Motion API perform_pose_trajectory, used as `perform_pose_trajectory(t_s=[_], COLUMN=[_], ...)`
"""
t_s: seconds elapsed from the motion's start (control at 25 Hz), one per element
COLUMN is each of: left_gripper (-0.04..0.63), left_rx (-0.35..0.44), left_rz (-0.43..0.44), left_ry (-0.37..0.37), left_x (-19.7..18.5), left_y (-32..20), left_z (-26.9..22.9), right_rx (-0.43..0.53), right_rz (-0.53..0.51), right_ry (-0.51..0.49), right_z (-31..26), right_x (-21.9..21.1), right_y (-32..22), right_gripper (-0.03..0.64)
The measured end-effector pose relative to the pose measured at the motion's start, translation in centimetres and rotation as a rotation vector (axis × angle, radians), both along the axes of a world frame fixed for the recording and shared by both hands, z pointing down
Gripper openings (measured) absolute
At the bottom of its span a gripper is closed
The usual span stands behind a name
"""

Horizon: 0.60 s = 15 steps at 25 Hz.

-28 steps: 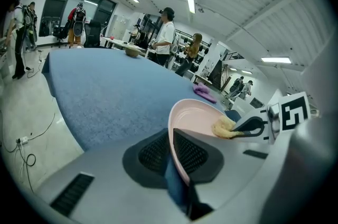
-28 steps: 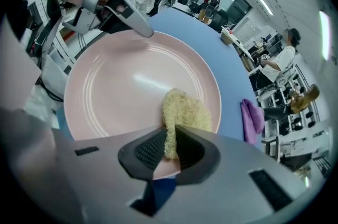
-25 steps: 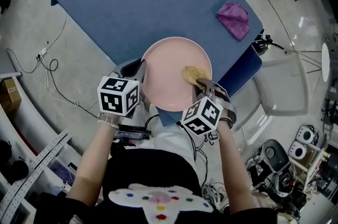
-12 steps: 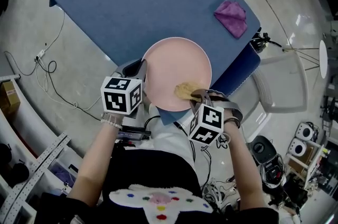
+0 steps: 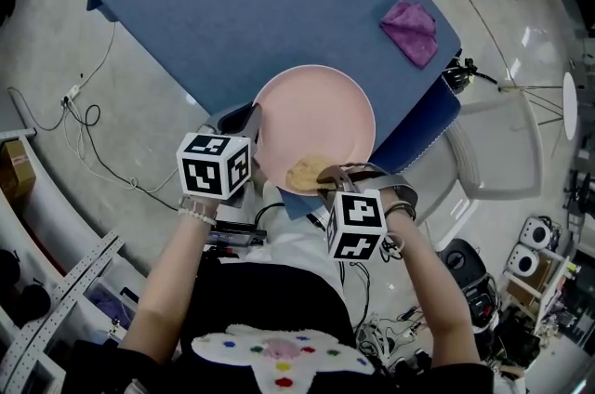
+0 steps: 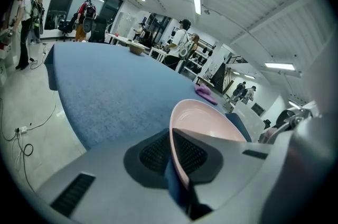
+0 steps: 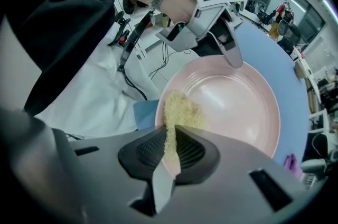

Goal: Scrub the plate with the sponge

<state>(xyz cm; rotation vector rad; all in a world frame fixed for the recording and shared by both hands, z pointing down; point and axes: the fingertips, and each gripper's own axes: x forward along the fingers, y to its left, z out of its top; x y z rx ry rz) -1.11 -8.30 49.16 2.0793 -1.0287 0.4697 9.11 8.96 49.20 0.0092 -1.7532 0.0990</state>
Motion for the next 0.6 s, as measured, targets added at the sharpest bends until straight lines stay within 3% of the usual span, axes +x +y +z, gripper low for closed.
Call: perform_pose_trajectory(t_s=[0.2, 0.6], left_gripper=[0.029, 0.028], left_rx=[-0.005, -0.024], left_rz=[0.005, -0.004], left_ry=[0.009, 0.029], left_x=[-0.3, 0.1], left_y=[0.1, 0.1], left_z=[0.0, 0.0], right_rx=[0.026, 0.131], right_rz=[-0.055, -0.013], right_ry=[-0.020, -0.069], right_z=[0.3, 1.0], right_x=[-2.6, -5.0], right_y=[-0.3, -3.7], right_gripper=[0.041, 0.041])
